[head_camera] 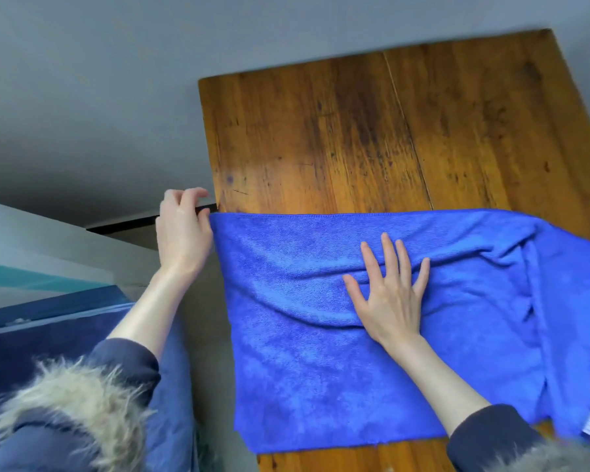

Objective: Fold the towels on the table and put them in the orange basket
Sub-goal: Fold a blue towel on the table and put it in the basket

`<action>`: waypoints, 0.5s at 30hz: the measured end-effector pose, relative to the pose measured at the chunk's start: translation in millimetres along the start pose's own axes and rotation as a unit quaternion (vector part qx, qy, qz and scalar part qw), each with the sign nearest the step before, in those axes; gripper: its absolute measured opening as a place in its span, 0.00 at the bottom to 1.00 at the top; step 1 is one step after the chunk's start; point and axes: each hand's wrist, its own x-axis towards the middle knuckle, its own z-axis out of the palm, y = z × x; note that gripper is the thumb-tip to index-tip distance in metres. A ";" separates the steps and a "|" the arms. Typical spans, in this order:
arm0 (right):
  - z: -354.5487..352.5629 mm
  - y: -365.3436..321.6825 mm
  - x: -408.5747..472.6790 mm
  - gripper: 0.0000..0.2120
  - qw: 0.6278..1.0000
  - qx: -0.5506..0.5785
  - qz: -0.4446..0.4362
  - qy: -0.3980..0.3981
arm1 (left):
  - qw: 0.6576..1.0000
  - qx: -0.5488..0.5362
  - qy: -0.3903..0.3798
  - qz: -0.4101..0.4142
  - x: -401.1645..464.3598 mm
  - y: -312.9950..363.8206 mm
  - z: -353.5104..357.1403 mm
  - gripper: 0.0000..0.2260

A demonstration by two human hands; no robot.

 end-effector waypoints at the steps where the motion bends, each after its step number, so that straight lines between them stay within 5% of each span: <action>1: -2.8 -0.3 4.8 0.28 1.000 -0.001 0.004 0.004 | 1.000 0.009 0.017 0.011 -6.1 3.7 0.6 0.12; 4: -5.3 -0.3 21.4 0.28 1.000 -0.008 0.010 -0.028 | 0.995 0.022 0.029 0.098 -36.3 16.7 10.3 0.13; 7: 0.9 0.1 34.7 0.32 0.996 -0.039 0.000 -0.079 | 0.973 0.080 -0.082 0.199 -65.4 25.0 32.2 0.20; 9: 2.6 -1.2 43.2 0.35 0.995 -0.042 -0.004 -0.088 | 0.956 0.147 -0.151 0.202 -73.1 24.0 44.4 0.26; 15: 0.5 -2.7 65.1 0.37 0.991 -0.046 -0.019 -0.121 | 0.945 0.215 -0.165 0.182 -61.6 15.6 52.0 0.31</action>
